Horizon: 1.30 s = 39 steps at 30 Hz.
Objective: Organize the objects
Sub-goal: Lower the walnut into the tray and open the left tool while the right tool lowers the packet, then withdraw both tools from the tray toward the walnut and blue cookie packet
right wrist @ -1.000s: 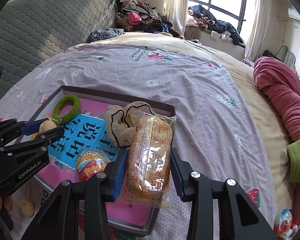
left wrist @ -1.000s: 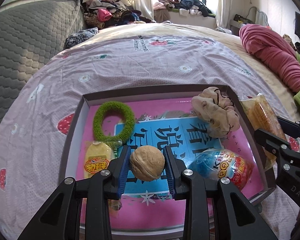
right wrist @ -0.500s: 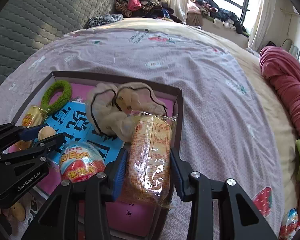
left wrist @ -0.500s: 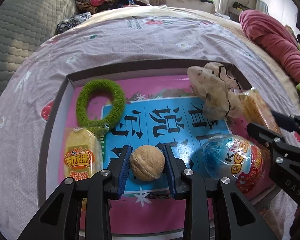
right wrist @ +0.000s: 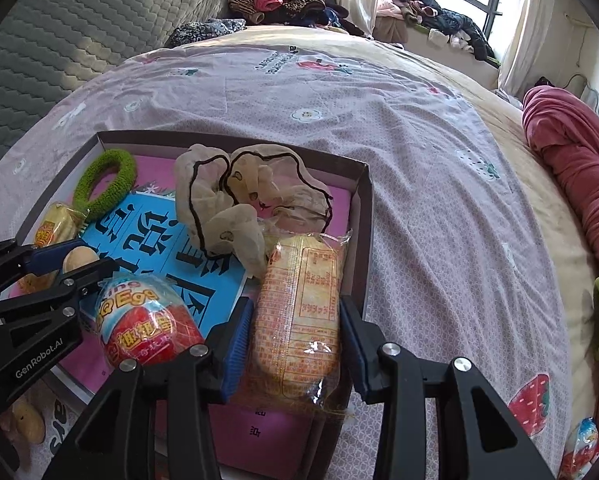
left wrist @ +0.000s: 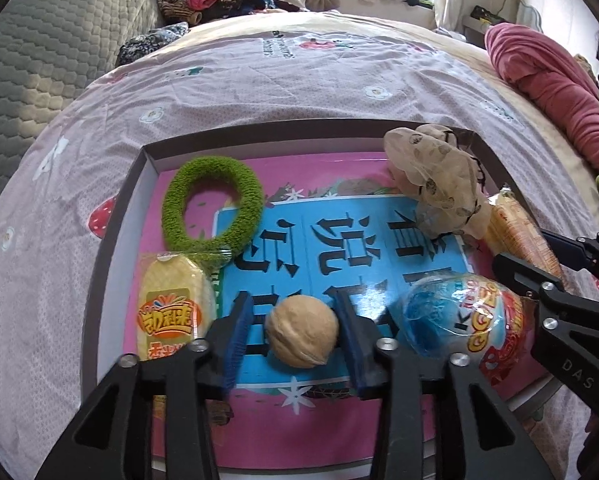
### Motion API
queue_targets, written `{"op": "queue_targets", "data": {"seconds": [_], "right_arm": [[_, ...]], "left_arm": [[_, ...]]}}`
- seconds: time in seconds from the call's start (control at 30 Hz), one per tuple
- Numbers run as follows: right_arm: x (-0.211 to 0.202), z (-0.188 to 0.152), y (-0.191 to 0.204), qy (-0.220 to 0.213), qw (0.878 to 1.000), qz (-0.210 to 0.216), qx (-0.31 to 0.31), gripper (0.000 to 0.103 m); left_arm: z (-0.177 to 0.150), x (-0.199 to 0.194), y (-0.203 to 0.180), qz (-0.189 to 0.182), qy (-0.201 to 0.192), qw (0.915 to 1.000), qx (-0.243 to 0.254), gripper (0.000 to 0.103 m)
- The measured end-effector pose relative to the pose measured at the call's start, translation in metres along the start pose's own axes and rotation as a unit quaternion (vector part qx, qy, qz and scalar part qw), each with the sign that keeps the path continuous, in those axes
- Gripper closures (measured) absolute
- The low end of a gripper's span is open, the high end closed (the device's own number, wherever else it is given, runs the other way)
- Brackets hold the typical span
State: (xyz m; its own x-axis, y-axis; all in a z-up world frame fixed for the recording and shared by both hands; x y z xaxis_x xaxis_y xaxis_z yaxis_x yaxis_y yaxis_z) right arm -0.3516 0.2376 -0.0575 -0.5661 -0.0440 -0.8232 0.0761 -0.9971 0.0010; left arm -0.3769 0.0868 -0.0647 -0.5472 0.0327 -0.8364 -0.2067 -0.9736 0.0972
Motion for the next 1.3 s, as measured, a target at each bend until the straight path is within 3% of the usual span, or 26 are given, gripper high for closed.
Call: {"op": "queue_targets", "data": {"seconds": [0.1, 0.17, 0.23, 0.27, 0.63, 1.3], "right_arm": [[-0.006, 0.001, 0.001, -0.006, 1.000, 0.005, -0.001, 0.055], [-0.012, 0.003, 0.001, -0.013, 1.000, 0.011, 0.003, 0.049], [-0.017, 0.006, 0.001, -0.019, 1.000, 0.004, 0.004, 0.032], [-0.019, 0.007, 0.002, -0.022, 1.000, 0.001, 0.001, 0.028], [-0.059, 0.007, -0.011, -0.047, 0.999, -0.009, 0.016, 0.027], [-0.220, -0.031, 0.026, -0.133, 0.990, 0.034, 0.013, 0.008]], "left_arm": [[-0.002, 0.000, 0.004, -0.003, 0.007, 1.0000, -0.003, 0.040], [-0.004, -0.002, 0.006, -0.002, 0.010, 0.9999, -0.003, 0.026], [-0.006, -0.005, 0.007, -0.003, 0.009, 1.0000, -0.002, 0.026], [-0.007, -0.006, 0.007, -0.004, 0.010, 0.9999, -0.003, 0.026], [0.000, -0.049, 0.015, -0.017, -0.018, 0.9995, -0.018, 0.026], [-0.044, -0.195, 0.035, 0.012, -0.097, 0.9947, -0.032, 0.016]]}}
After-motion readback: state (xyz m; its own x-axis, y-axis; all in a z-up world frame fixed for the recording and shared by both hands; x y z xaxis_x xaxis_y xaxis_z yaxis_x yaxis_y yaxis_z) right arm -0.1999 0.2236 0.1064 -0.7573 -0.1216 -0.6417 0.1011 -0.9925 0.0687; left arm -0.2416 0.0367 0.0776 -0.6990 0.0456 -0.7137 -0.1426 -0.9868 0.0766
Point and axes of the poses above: each gripper's, at about its wrist camera, not at the fingertips, and x roughly the way its jaws point, y to its left, z to its top, the point moved 4 cm from there along x, roughly the way its jaws point, and after that the axes turned 8 degrees about x, right-handed, at the moved point
